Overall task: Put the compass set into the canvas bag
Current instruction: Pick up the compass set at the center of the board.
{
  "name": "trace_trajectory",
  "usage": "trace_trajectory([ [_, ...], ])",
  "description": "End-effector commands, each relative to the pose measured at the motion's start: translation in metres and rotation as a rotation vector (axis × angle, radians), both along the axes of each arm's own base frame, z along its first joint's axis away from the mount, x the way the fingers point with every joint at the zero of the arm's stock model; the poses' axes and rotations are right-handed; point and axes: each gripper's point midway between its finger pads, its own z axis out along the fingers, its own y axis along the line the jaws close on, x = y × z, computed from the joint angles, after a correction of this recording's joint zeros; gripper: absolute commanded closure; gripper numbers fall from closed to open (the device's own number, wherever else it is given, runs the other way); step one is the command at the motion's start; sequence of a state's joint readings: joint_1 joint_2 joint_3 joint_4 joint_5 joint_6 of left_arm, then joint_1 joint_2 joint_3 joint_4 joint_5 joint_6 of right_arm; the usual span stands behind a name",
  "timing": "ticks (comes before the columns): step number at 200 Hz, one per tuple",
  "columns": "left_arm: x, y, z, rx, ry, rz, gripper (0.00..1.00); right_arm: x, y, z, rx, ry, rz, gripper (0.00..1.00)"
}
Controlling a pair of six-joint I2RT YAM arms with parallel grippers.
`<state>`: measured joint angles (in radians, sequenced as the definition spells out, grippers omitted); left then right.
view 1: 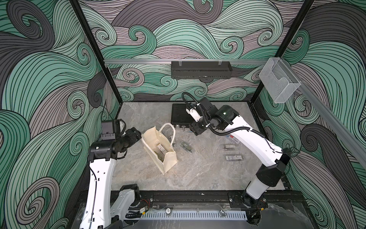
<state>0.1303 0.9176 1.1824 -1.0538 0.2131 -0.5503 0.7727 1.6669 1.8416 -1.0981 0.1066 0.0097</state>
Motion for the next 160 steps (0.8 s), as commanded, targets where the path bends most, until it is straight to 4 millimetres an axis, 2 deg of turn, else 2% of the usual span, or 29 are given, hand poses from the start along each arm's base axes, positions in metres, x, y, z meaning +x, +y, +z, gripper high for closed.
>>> trace_trajectory([
  [1,0.004,0.004,0.013,0.008,-0.034,0.017,0.22,0.009,-0.013,-0.011,0.027,-0.024,-0.001,0.30],
  [33,0.004,0.005,0.012,0.010,-0.029,0.025,0.22,0.004,-0.017,-0.066,0.002,0.087,0.026,0.30],
  [82,0.002,0.005,0.012,0.005,-0.020,0.029,0.22,-0.005,0.007,-0.142,0.004,0.318,0.065,0.31],
  [111,0.001,0.006,0.012,0.009,-0.018,0.031,0.22,-0.007,0.020,-0.164,0.006,0.374,0.098,0.31],
  [160,0.000,0.005,0.008,0.008,-0.004,0.029,0.22,-0.010,0.036,-0.189,-0.033,0.420,0.186,0.30],
])
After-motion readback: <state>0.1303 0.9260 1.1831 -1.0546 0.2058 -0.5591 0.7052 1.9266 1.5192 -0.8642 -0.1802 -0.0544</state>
